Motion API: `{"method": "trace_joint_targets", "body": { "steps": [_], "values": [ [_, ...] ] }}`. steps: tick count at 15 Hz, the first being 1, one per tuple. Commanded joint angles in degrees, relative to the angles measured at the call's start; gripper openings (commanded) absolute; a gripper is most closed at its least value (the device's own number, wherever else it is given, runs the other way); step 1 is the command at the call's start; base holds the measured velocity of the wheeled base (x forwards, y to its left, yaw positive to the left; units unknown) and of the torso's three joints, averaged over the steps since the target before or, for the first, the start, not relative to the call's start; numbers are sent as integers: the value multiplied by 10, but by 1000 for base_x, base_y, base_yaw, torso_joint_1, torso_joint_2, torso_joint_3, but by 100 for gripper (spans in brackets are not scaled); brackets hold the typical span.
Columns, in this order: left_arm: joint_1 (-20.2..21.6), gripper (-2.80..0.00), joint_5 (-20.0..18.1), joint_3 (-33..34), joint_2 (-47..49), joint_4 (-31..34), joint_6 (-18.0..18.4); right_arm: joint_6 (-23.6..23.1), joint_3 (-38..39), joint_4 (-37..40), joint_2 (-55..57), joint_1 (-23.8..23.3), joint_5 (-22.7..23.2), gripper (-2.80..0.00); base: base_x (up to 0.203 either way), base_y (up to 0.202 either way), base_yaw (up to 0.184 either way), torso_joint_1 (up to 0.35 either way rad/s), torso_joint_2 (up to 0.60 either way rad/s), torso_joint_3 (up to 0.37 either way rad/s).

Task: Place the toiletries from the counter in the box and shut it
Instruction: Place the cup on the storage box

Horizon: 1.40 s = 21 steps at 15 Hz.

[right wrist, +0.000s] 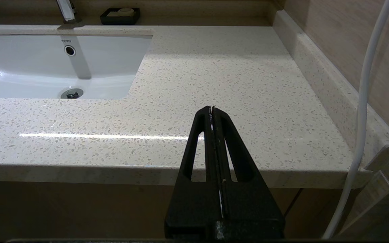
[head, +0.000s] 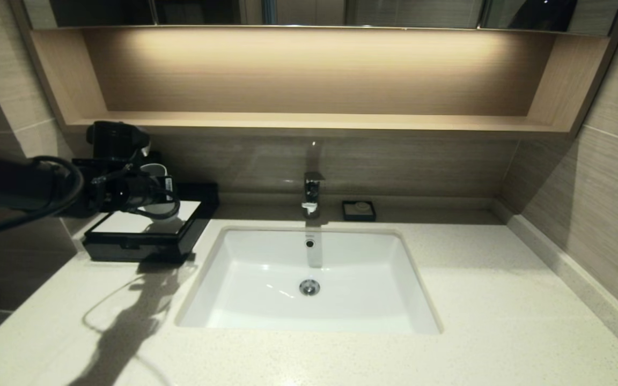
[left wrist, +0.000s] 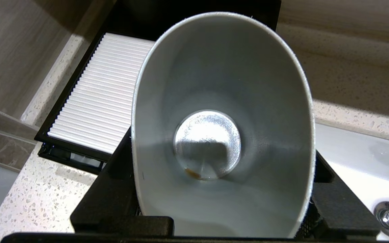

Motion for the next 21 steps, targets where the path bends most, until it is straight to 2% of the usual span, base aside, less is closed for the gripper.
{"method": "trace_joint_targets", "body": {
  "steps": [1,21],
  "values": [
    [0,-280,2,3,-2,4,0,0,0,0,0,0,0,-280,0,0,0,0,0,0],
    [0,-280,3,24,18,3,-7,0,1,0,0,0,0,-280,0,0,0,0,0,0]
  ]
}}
